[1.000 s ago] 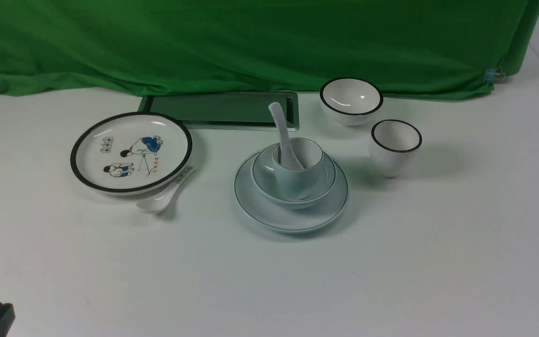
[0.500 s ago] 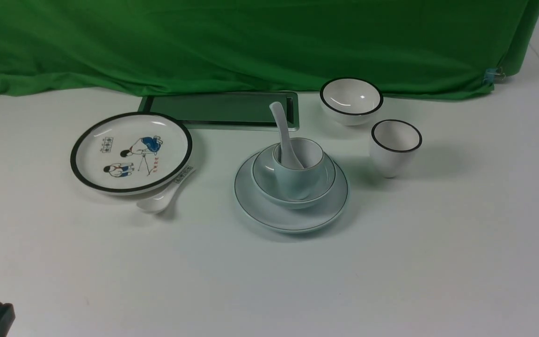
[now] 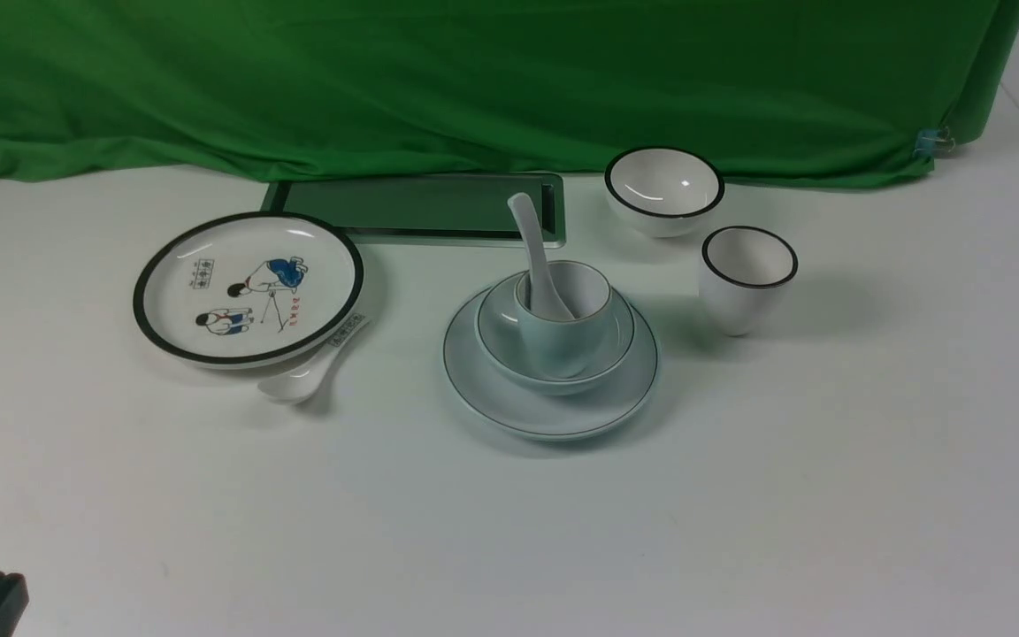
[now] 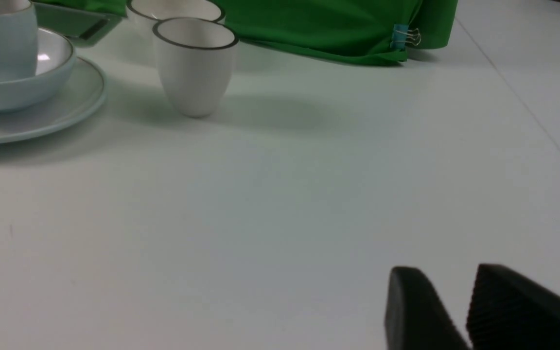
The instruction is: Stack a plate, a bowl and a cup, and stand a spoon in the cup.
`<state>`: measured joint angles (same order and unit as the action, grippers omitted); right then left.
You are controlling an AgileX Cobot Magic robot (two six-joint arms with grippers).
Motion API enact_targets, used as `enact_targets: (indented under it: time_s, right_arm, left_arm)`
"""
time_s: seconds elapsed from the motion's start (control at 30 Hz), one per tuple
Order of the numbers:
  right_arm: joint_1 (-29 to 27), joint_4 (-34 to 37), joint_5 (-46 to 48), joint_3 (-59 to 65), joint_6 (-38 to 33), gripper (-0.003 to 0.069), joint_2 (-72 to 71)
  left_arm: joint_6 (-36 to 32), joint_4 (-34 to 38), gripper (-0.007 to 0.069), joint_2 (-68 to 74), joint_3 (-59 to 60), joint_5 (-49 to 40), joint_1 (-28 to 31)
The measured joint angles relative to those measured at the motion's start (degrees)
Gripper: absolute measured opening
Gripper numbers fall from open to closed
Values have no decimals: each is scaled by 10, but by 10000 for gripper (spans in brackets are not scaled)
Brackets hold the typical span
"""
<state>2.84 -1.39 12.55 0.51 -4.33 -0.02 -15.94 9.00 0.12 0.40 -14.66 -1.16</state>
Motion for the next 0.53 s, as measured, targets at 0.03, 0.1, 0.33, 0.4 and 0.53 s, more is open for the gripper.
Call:
enact_targets:
  time_s: [0.03, 0.1, 0.33, 0.4, 0.53]
  right_arm:
    - [0, 0, 0, 0, 0, 225, 0]
    - [0, 0, 0, 0, 0, 232, 0]
    - [0, 0, 0, 0, 0, 237, 0]
    - [0, 0, 0, 0, 0, 237, 0]
    - [0, 0, 0, 0, 0, 238, 0]
  left_arm:
    - [0, 0, -29, 0, 0, 0, 0]
    - [0, 0, -29, 0, 0, 0, 0]
    - [0, 0, -29, 0, 0, 0, 0]
    - [0, 0, -29, 0, 0, 0, 0]
    - [0, 0, -29, 0, 0, 0, 0]
